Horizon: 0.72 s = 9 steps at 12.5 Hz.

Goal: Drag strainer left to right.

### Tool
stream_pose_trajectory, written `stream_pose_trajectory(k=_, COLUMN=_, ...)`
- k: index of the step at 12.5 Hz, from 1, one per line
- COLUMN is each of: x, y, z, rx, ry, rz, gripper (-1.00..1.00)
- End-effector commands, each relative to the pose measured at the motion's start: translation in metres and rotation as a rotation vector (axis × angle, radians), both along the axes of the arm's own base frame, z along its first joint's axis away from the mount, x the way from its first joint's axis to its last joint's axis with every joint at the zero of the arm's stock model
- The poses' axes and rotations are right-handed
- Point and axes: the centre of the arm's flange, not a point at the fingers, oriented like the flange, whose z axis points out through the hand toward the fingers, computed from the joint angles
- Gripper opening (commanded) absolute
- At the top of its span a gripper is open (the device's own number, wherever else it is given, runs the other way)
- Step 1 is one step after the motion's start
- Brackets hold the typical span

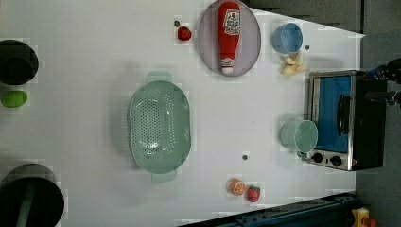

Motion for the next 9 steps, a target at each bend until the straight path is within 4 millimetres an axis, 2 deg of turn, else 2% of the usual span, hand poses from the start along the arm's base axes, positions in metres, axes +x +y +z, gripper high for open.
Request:
stream_pose_trajectory(k=1, x=-0.137, y=-0.016, z=0.074, rx=0.025, ry=-0.025, rz=-0.117, gripper=0.59)
stream_pose_trajectory(k=3, x=-0.135, y=-0.005, z=0.073, rx=0.029, ry=-0.022, rz=-0.104, gripper=1.0)
stream_pose_trajectory(k=4, x=-0.133, y=0.01, z=0.07, rx=0.032, ry=-0.017, rz=-0.08, gripper=1.0)
stream_pose_trajectory(k=6, x=-0.127, y=0.056, z=0.059, rx=0.025, ry=0.003, rz=-0.031, gripper=1.0)
stream_pose_trajectory(k=9, x=-0.12, y=0.146, z=0.027, rx=-0.027, ry=0.034, rz=-0.069, gripper=1.0)
